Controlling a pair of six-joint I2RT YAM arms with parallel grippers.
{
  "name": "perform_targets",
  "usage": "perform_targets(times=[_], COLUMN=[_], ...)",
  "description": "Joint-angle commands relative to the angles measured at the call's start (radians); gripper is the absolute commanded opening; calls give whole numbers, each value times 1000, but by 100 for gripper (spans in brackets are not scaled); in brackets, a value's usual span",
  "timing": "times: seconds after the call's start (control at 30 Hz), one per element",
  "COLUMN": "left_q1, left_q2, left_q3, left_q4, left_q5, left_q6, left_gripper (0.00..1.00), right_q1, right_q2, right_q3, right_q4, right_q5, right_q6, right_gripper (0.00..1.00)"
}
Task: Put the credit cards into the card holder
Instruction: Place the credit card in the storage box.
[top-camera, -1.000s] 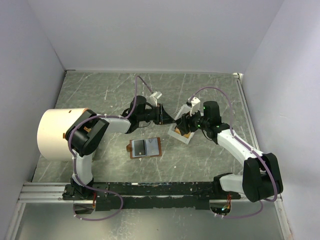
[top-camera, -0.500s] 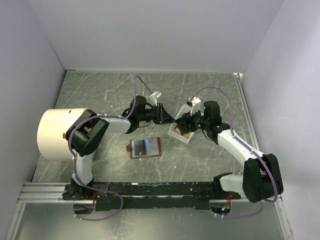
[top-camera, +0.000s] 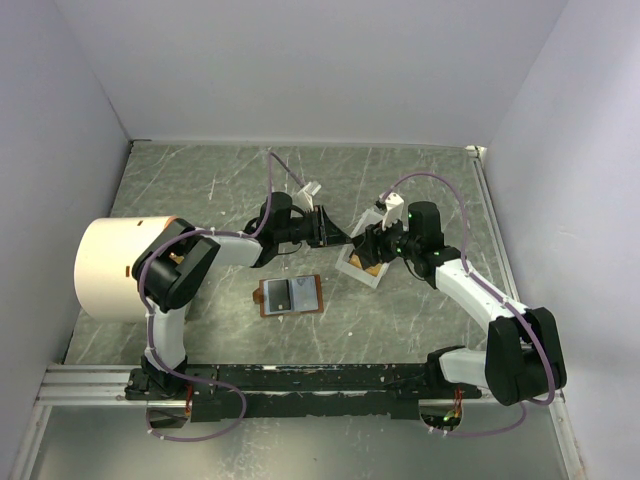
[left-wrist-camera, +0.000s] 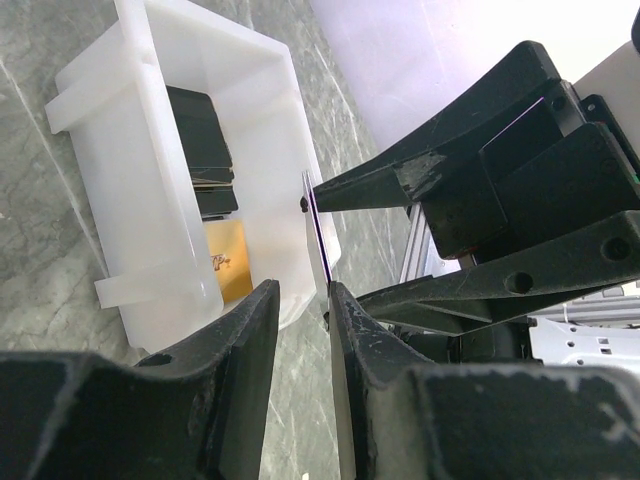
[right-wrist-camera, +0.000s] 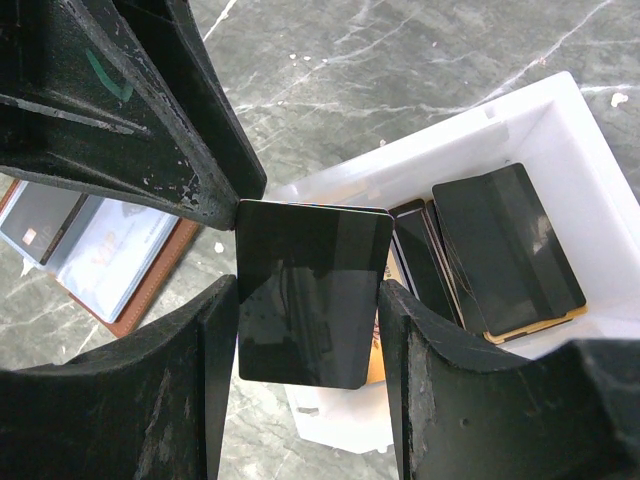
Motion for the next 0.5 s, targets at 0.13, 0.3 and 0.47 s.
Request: perform_targets(times=[0.13,0.3,0.47], left_q1=[-10,-10,-8], left_q2=[20,24,22], left_q3=[-10,-10,-17], left_q4=[7,4,15], left_q5=[-32,-29,-23], left_q6=[-5,-2,-6], left_gripper=[37,37,38], right_q1=[4,3,-3], right_q2=[-31,-41,-55], right_q3=[3,-2,-5], right_q4=[57,55,34], right_q5=[-49,-54,-38], right_q6=[20,7,-21], right_gripper=[28,28,28])
